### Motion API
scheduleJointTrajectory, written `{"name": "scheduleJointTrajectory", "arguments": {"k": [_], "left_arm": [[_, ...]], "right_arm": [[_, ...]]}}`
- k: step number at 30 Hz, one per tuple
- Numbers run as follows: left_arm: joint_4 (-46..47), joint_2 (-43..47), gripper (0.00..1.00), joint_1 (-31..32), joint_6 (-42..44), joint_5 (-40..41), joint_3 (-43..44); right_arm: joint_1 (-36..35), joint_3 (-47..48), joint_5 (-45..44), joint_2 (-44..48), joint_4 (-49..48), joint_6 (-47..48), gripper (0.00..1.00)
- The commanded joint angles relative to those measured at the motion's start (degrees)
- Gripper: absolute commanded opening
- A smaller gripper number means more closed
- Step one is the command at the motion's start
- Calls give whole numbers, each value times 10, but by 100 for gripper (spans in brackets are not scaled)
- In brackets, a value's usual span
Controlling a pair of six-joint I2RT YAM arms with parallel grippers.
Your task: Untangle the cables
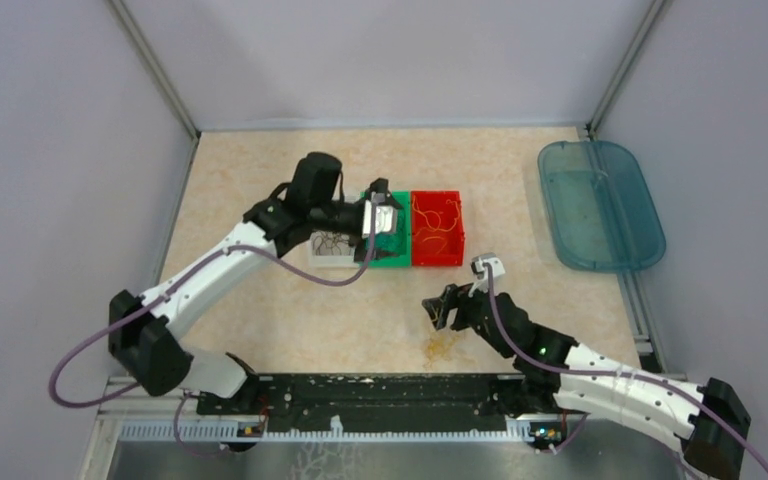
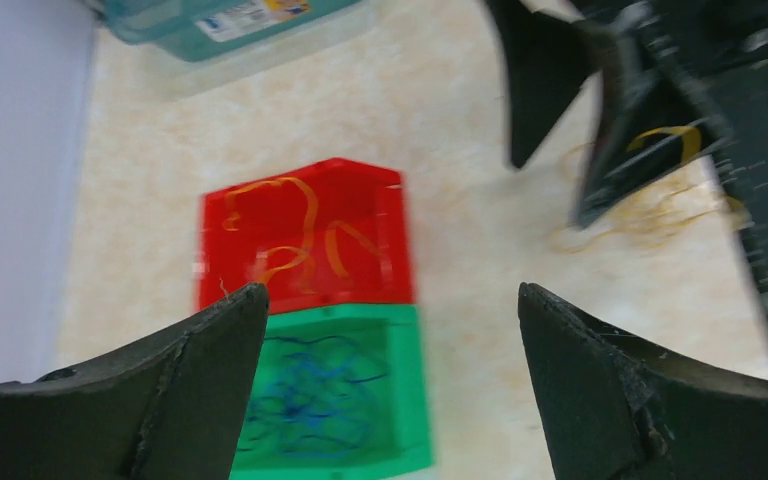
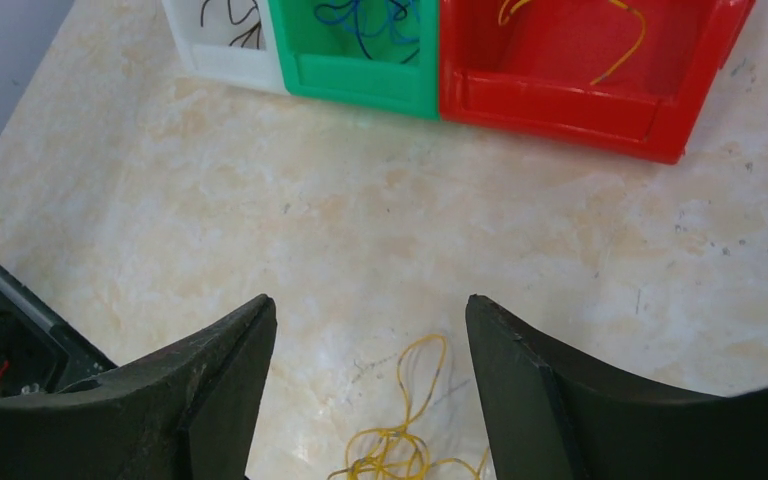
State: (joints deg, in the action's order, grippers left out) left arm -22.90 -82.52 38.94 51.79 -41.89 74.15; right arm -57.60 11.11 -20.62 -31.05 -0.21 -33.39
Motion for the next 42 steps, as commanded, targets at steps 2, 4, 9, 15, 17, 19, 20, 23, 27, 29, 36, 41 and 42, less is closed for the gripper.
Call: {"name": "scheduleJointTrajectory", "arguments": {"k": [2, 4, 9, 15, 17, 19, 20, 23, 27, 29, 36, 41, 42], "left_arm": [[147, 97, 98, 15, -285, -68, -143], [183, 121, 96, 23, -336, -53, -191], [248, 161, 96, 30, -395, -54, -263], [315, 176, 96, 32, -444, -39, -305], [343, 172, 95, 33, -458, -44, -316], [361, 159, 91, 32, -469, -54, -316], [367, 152, 90, 32, -474, -59, -315], [383, 143, 83, 32, -481, -61, -318], [387, 139, 64, 31, -477, -56, -318], [385, 136, 47, 31, -471, -61, -316], [277, 154, 0, 24, -371, -90, -277], [91, 203, 0, 23, -127, -148, -237], [68, 214, 0, 23, -98, -147, -239]], "right_arm": [[-4, 89, -35, -91, -82, 19, 70], [-4, 110, -47, -115, -100, 23, 70], [-4, 168, -55, -163, -157, 31, 70], [-4, 206, -44, -191, -227, 16, 70], [-4, 214, -35, -197, -237, 7, 69], [-4, 218, -22, -205, -242, -2, 69], [-4, 217, -18, -207, -245, -7, 69], [-4, 212, -1, -207, -261, -20, 69], [-4, 209, 22, -209, -274, -29, 69], [-4, 208, 33, -210, -283, -34, 69], [5, 231, 55, -204, -212, 1, 80], [138, 238, 106, -152, -88, -14, 92], [163, 241, 105, -147, -66, -18, 93]]}}
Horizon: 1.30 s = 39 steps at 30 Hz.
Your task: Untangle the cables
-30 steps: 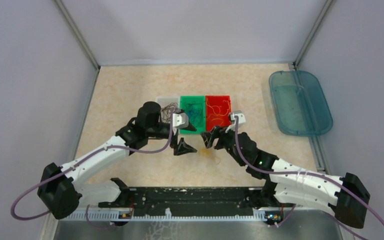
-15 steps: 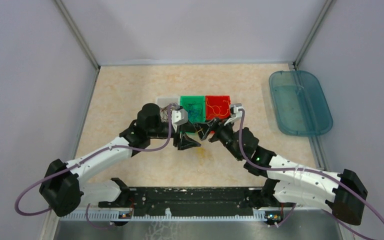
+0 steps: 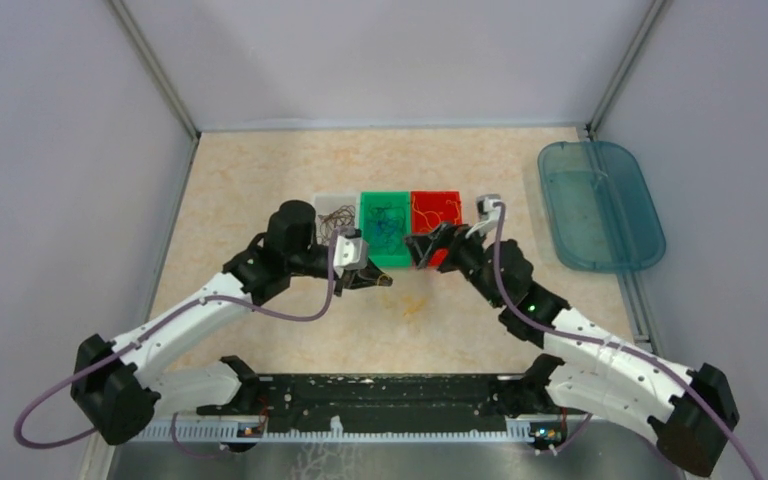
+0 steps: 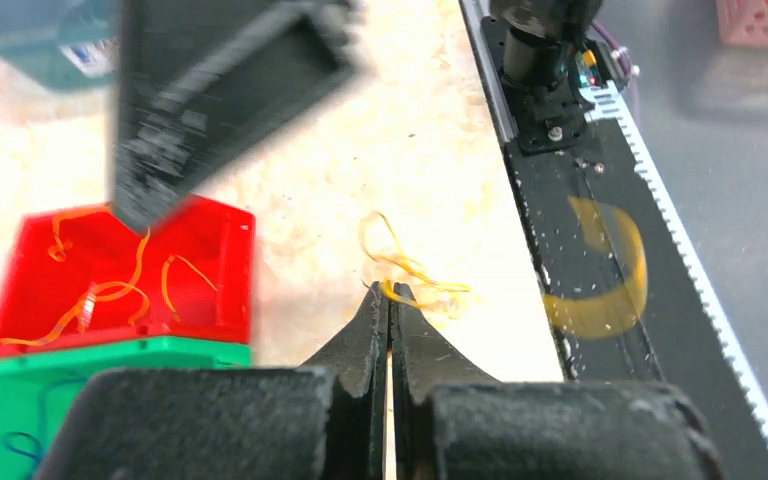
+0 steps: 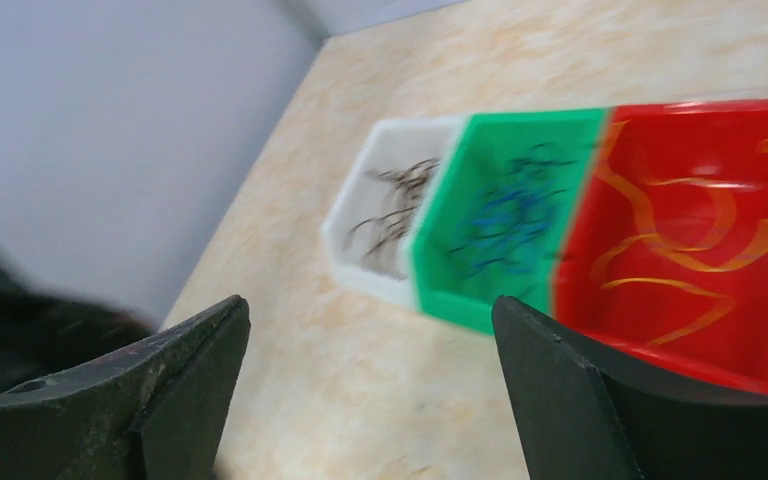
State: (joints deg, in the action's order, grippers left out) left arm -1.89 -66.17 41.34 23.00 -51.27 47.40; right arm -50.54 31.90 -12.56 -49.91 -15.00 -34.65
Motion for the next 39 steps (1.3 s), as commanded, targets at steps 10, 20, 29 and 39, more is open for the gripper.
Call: {"name": "scheduleJointTrajectory", "arguments": {"k": [10, 20, 29, 39], "left_arm": [[-201, 98, 0, -1, 290, -41, 6], [-163, 119, 0, -1, 243, -39, 7], [-130, 115, 0, -1, 225, -40, 17], [-126, 127, 0, -1, 212, -36, 23]], "right_arm": [[204, 129, 44, -120, 183, 26, 80], [215, 205, -39, -281, 194, 45, 22], [215, 218, -51, -368, 140, 65, 13], [215, 245, -13, -479, 107, 58, 0]]}}
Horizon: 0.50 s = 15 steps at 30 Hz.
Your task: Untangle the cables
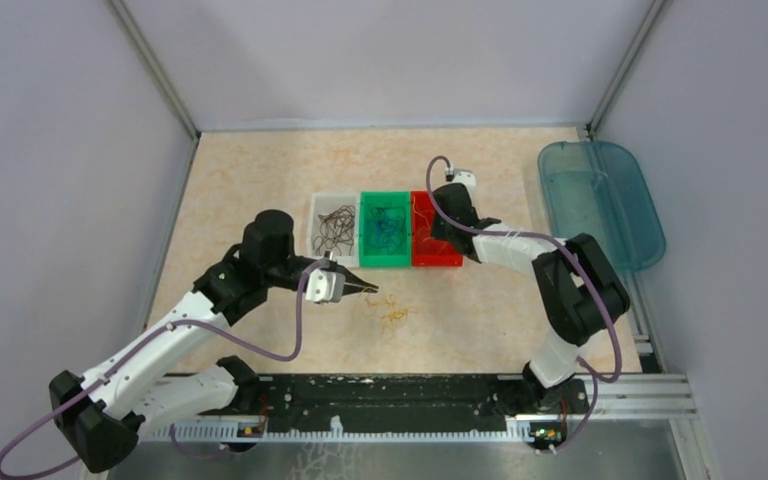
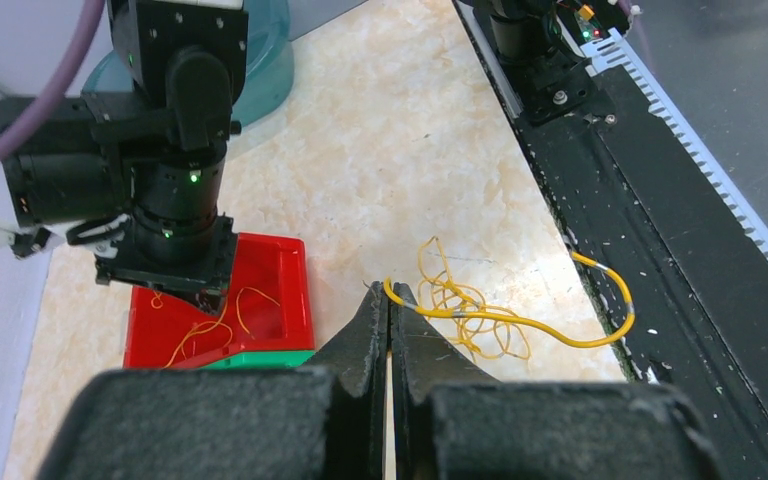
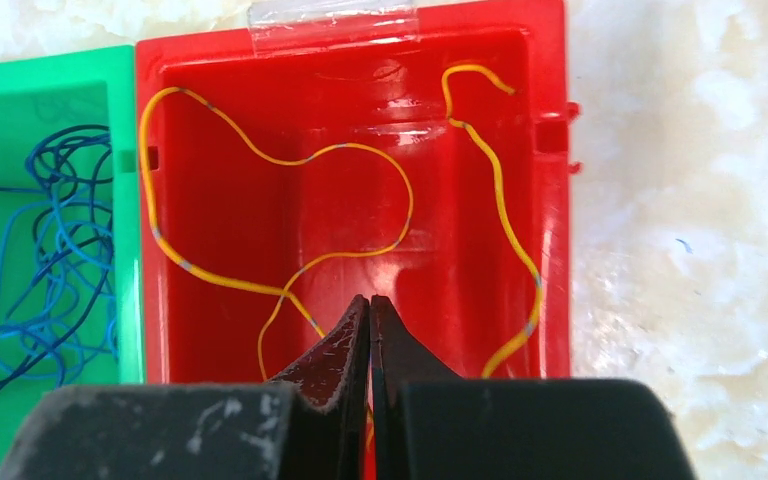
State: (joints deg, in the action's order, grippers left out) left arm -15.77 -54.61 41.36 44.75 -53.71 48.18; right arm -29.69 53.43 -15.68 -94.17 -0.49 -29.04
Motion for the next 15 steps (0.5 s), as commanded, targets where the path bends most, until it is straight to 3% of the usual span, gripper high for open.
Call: {"name": "scheduleJointTrajectory", "arguments": {"k": [1, 10, 15], "left_arm": [[12, 11, 0, -1, -6, -11, 18], [28, 7, 0, -1, -18, -24, 46], [22, 5, 0, -1, -17, -28, 58]], "right_arm": [[6, 33, 24, -43, -36, 4, 0], [6, 49, 25, -45, -26, 26, 3], [3, 46, 36, 21, -43, 62, 16]]}}
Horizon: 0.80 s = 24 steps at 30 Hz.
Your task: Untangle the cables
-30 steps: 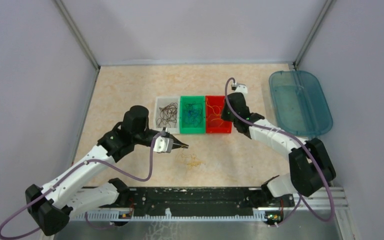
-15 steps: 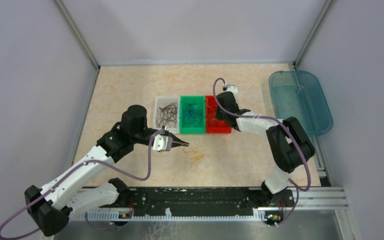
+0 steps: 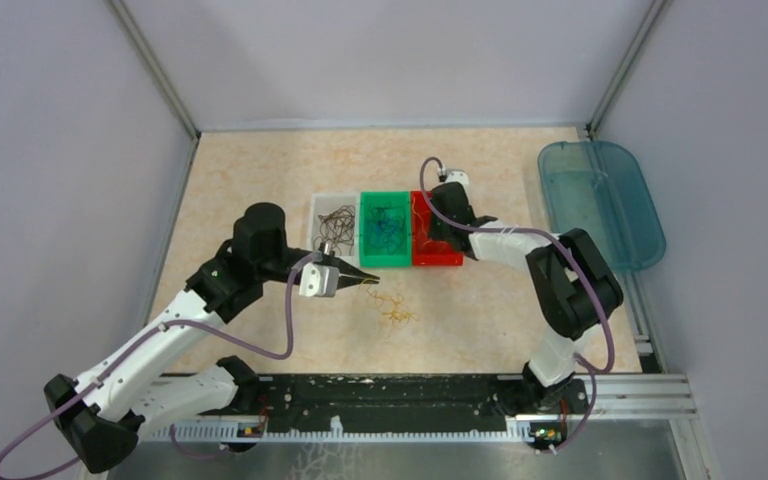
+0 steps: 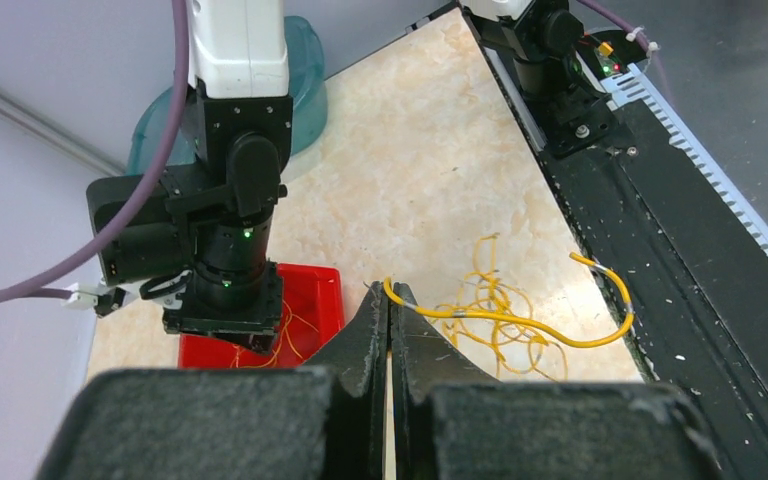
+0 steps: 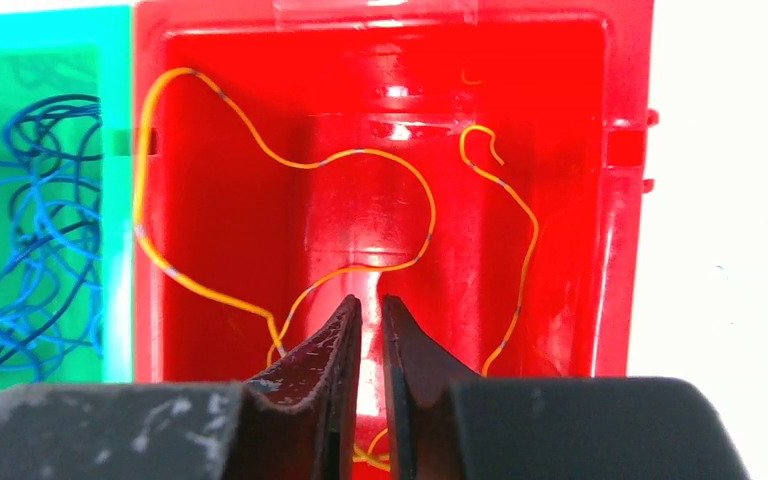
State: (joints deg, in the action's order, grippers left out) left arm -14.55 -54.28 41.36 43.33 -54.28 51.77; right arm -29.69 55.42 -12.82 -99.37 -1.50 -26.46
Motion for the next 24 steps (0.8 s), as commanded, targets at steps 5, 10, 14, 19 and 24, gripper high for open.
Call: {"name": "scheduleJointTrajectory", "arguments": {"k": [5, 10, 14, 19, 24], "left_arm": [[10, -4, 0, -1, -8, -20, 29], [4, -6, 0, -1, -17, -22, 29], [12, -7, 0, -1, -50, -21, 27], [31, -7, 0, -1, -89, -9, 12], [34, -10, 0, -2, -76, -1, 7]], "right_arm": [[2, 35, 2, 135, -62, 75, 46], [2, 16, 50, 191, -125, 101, 87], [0, -68, 135, 283, -212, 105, 99], [1, -225, 314, 432, -345, 73, 99], [0, -324, 532, 503, -446, -9, 97]]}}
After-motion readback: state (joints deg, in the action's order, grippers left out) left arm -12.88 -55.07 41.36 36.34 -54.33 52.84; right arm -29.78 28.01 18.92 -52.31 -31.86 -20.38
